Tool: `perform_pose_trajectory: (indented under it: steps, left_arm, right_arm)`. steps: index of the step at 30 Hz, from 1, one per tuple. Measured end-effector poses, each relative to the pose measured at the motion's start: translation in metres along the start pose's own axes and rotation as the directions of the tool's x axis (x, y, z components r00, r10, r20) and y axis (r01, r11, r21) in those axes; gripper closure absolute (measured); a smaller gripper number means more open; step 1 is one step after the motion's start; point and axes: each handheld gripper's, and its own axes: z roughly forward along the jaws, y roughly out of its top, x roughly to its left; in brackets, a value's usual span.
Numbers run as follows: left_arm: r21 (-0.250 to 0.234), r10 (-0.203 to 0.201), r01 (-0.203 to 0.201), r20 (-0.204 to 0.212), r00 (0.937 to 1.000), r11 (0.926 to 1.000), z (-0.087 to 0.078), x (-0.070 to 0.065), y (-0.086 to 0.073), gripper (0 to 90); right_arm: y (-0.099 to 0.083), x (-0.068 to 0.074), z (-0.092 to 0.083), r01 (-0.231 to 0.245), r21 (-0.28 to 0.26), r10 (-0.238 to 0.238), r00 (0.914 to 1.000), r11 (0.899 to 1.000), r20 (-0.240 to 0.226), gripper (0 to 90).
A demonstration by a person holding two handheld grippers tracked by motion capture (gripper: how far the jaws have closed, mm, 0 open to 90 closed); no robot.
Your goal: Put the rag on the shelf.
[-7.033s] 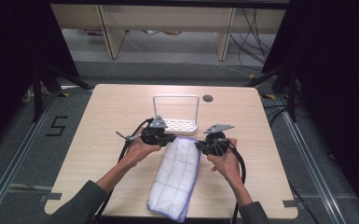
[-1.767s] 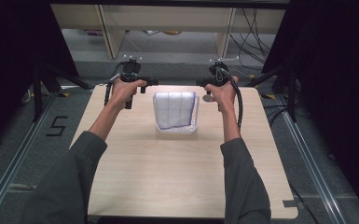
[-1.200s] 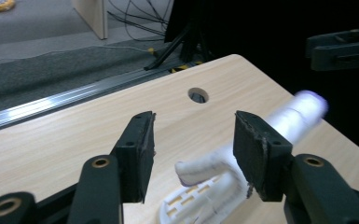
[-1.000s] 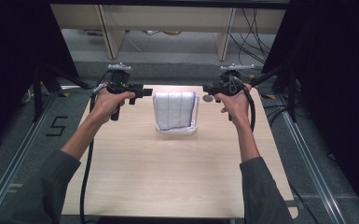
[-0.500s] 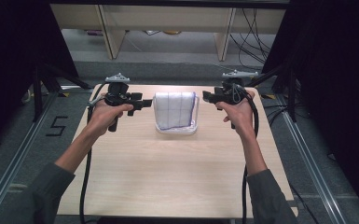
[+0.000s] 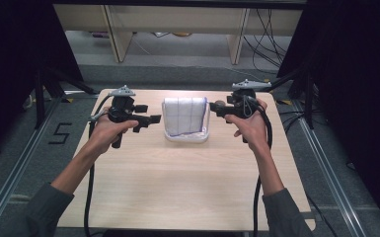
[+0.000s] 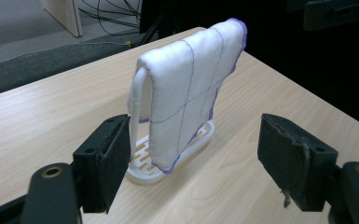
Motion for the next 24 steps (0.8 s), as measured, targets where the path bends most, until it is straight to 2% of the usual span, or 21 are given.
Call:
perform_pose_trajectory:
  steps: [1, 2, 5, 6, 7, 8, 9, 13, 14, 15, 16, 22, 23, 24]
  left_arm:
    - [-0.004, 0.0, 0.0, -0.001, 1.0, 1.0, -0.001, -0.001, -0.002, 24.7]
    - [-0.003, -0.001, 0.001, -0.004, 1.0, 1.0, -0.002, -0.001, -0.003, 23.8]
    - [-0.006, 0.003, -0.003, -0.009, 1.0, 1.0, -0.003, -0.003, -0.006, 22.3]
    - [-0.007, 0.004, -0.004, -0.009, 1.0, 1.0, -0.003, -0.004, -0.007, 22.3]
    - [-0.009, 0.011, -0.011, 0.003, 0.9999, 0.9999, -0.004, -0.005, -0.007, 22.3]
    - [-0.009, 0.01, -0.01, 0.006, 0.9999, 0.9999, -0.005, -0.006, -0.008, 22.3]
    - [-0.009, 0.016, -0.016, 0.009, 0.9998, 0.9998, -0.006, -0.008, -0.008, 22.3]
    - [-0.005, 0.032, -0.032, 0.024, 0.9992, 0.9995, -0.009, -0.014, -0.012, 22.0]
    - [-0.005, 0.034, -0.034, 0.016, 0.9993, 0.9994, -0.009, -0.015, -0.014, 21.9]
    - [-0.002, 0.039, -0.039, 0.03, 0.9988, 0.9993, -0.01, -0.016, -0.015, 21.8]
    - [-0.004, 0.037, -0.037, 0.024, 0.999, 0.9993, -0.011, -0.017, -0.017, 21.8]
    - [-0.003, 0.038, -0.038, 0.042, 0.9984, 0.9993, -0.015, -0.02, -0.028, 21.7]
    - [-0.002, 0.04, -0.04, 0.043, 0.9983, 0.9992, -0.015, -0.02, -0.031, 21.7]
    - [-0.002, 0.039, -0.039, 0.037, 0.9985, 0.9992, -0.016, -0.021, -0.032, 21.7]
  right_arm:
    - [-0.001, 0.002, 0.0, -0.013, 0.001, 0.013, 0.9999, 1.0, 0.0, 27.1]
    - [-0.002, 0.002, 0.0, 0.01, 0.001, -0.01, 0.9999, 1.0, 0.001, 26.7]
    - [-0.004, 0.006, -0.001, -0.007, 0.0, 0.007, 1.0, 1.0, 0.002, 26.4]
    - [-0.005, 0.006, -0.001, 0.005, -0.004, -0.005, 1.0, 1.0, 0.005, 26.4]
    - [-0.006, 0.007, -0.001, -0.012, -0.002, 0.012, 0.9999, 1.0, 0.001, 26.0]
    - [-0.007, 0.007, 0.001, 0.006, -0.008, -0.006, 1.0, 1.0, 0.002, 25.3]
    - [-0.008, 0.009, 0.0, -0.015, -0.001, 0.015, 0.9999, 1.0, 0.001, 25.0]
    - [-0.014, 0.012, 0.0, -0.01, -0.015, 0.01, 0.9999, 1.0, -0.011, 24.9]
    - [-0.016, 0.013, 0.0, -0.026, -0.012, 0.026, 0.9996, 1.0, -0.006, 24.8]
    - [-0.017, 0.013, 0.0, -0.02, -0.013, 0.02, 0.9997, 1.0, -0.013, 24.9]
    - [-0.019, 0.013, -0.001, -0.008, -0.012, 0.007, 0.9999, 1.0, -0.013, 24.8]
    - [-0.03, 0.017, -0.003, -0.033, -0.024, 0.032, 0.9992, 0.999, -0.023, 24.6]
    - [-0.031, 0.017, -0.003, -0.015, -0.031, 0.014, 0.9994, 0.999, -0.03, 24.5]
    - [-0.034, 0.018, -0.003, -0.025, -0.027, 0.024, 0.9992, 0.999, -0.031, 24.5]
